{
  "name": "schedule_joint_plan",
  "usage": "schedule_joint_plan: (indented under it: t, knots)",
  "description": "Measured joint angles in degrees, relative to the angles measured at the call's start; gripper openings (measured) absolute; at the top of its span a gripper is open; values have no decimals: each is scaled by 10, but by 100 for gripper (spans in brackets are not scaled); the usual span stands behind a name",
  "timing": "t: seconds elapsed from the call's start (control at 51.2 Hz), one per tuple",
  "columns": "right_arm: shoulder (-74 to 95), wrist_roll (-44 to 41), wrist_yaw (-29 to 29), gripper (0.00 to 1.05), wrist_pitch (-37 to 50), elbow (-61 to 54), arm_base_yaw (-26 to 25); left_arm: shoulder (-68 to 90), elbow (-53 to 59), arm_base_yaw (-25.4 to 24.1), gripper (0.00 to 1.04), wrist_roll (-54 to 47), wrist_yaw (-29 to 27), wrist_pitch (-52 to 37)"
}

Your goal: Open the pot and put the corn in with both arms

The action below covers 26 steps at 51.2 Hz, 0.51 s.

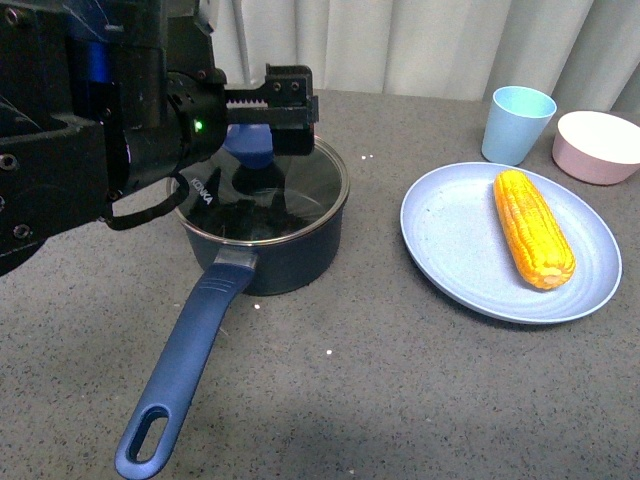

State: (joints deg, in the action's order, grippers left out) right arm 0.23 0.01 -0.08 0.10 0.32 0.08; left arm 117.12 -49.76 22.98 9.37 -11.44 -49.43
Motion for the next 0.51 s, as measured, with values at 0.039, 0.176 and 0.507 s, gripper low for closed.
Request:
schedule_joint_plan:
  t: [0.039,0.176,0.507]
  knots:
    - [0,0,0,96,0,0,0,5,0,1,98,-1,10,5]
    - [0,0,0,96,0,0,0,10,-3,7,98,-13,17,4]
    - [0,0,0,96,0,0,0,33,-12,4,98,-33,13,11]
